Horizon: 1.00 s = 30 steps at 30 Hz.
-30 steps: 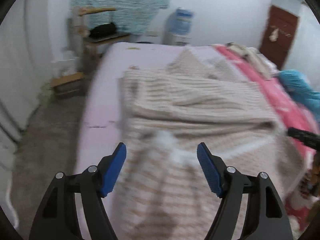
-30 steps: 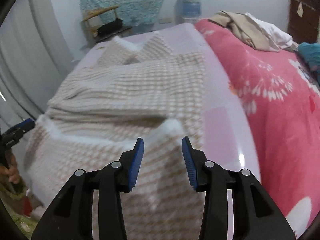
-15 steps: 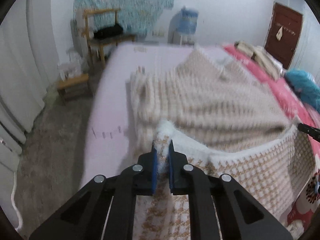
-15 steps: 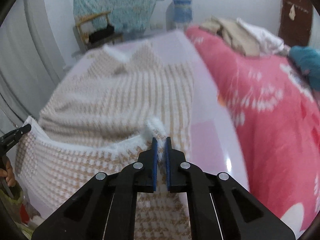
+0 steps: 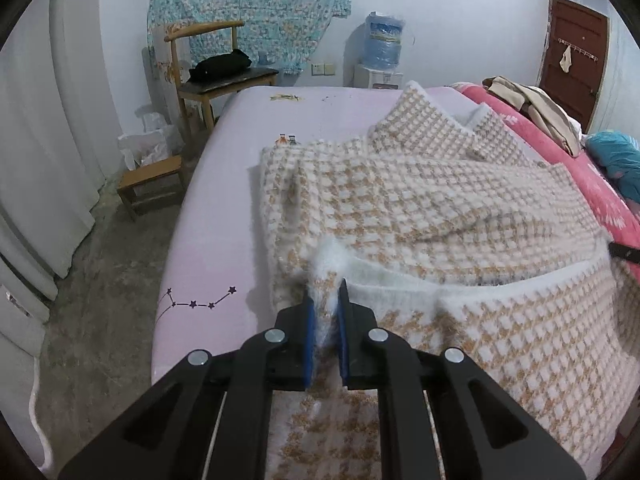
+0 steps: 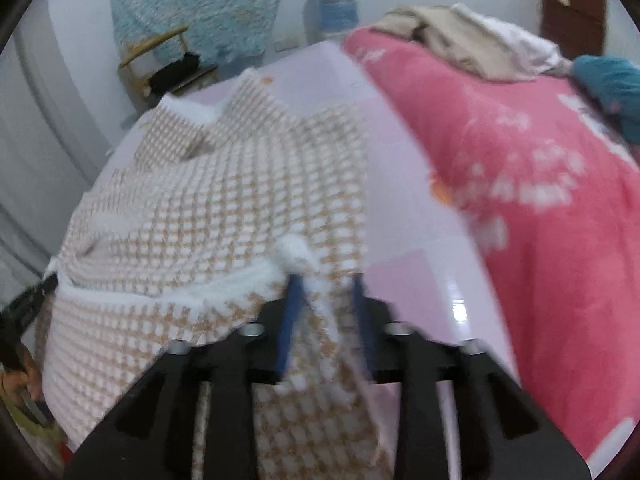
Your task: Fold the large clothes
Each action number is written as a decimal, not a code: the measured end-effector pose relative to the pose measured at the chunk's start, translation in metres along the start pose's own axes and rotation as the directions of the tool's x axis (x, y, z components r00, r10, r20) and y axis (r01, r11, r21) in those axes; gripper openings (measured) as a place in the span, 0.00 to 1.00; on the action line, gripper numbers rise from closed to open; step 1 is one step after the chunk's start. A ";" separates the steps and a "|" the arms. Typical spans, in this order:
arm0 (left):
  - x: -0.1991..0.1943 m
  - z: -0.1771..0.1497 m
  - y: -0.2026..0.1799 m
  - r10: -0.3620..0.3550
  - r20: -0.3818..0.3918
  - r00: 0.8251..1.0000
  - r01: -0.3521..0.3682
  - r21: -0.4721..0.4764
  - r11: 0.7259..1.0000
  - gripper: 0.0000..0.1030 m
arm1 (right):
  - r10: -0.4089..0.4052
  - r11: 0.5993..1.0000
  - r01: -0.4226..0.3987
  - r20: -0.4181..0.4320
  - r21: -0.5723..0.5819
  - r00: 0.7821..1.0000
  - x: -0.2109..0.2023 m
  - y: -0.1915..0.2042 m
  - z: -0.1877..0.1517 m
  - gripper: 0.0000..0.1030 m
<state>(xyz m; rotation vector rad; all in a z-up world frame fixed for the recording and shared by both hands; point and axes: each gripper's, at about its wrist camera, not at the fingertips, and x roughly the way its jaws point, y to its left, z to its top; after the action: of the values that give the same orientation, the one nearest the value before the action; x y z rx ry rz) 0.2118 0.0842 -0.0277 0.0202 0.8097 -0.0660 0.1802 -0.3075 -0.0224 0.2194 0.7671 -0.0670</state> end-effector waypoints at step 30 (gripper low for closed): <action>-0.047 -0.062 -0.081 -0.390 -0.179 0.903 0.400 0.023 0.916 0.59 | 0.329 0.902 -0.347 -0.113 -0.257 0.938 -0.061 0.102 -0.056 0.27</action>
<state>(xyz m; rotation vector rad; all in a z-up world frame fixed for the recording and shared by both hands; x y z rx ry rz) 0.1291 0.0088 -0.0363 -0.0848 0.9748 -0.4796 0.1123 -0.1970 -0.0014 0.0886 0.7859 0.3778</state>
